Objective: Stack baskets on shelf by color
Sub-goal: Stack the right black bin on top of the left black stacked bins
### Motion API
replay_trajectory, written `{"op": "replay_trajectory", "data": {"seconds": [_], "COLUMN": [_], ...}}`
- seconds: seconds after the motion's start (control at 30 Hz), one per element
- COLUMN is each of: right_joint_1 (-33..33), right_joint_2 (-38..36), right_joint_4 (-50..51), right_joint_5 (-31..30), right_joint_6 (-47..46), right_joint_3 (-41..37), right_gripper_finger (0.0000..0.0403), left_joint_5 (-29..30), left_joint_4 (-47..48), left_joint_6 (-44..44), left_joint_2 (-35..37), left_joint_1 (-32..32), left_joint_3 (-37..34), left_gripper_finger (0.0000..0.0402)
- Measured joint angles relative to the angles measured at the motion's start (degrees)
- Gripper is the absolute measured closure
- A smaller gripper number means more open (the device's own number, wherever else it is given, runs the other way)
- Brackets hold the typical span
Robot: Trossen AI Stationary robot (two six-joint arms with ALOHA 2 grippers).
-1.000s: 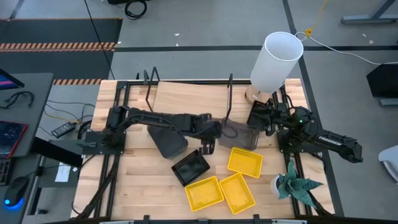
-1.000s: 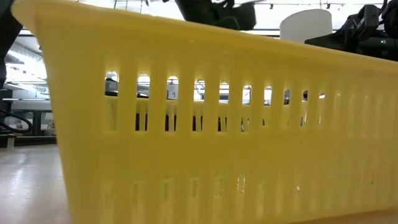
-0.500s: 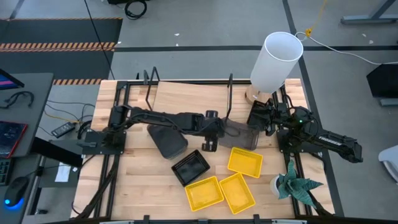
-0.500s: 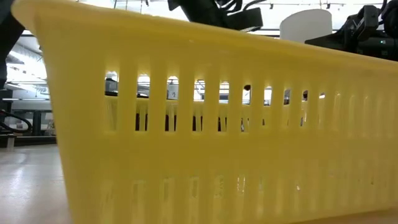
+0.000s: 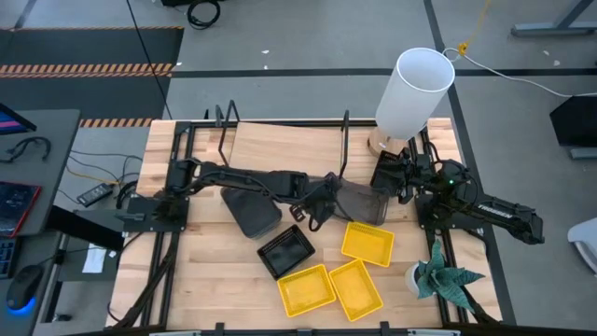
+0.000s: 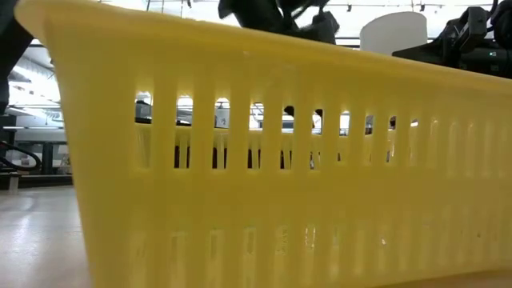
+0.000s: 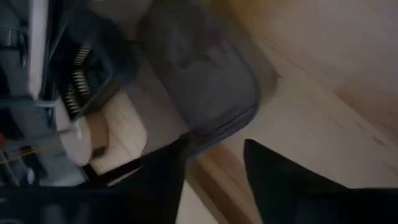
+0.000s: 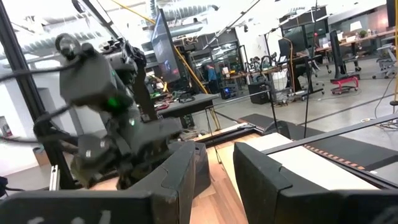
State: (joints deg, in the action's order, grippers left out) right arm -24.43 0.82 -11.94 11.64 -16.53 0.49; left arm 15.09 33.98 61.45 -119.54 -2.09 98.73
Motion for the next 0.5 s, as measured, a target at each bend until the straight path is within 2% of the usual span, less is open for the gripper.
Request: {"op": "replay_trajectory", "data": {"seconds": [0.13, 0.23, 0.37, 0.5], "right_joint_1": [0.0, 0.0, 0.0, 0.0], "right_joint_2": [0.0, 0.0, 0.0, 0.0], "right_joint_4": [0.0, 0.0, 0.0, -0.1], "right_joint_5": [0.0, 0.0, 0.0, 0.1], "right_joint_6": [0.0, 0.0, 0.0, 0.0], "right_joint_3": [0.0, 0.0, 0.0, 0.0], "right_gripper_finger": [0.0288, 0.0288, 0.0288, 0.0288], "left_joint_5": [-1.6, -1.8, -1.7, -0.8], "left_joint_4": [-0.5, -1.2, -2.5, -3.5], "left_joint_6": [6.8, 11.9, 18.9, 23.9], "left_joint_2": [-1.2, -2.9, -4.9, -6.8], "left_joint_1": [0.0, 0.0, 0.2, 0.9], "left_joint_3": [0.0, 0.0, 0.0, 0.0], "left_gripper_finger": [0.0173, 0.0153, 0.0156, 0.0178]}}
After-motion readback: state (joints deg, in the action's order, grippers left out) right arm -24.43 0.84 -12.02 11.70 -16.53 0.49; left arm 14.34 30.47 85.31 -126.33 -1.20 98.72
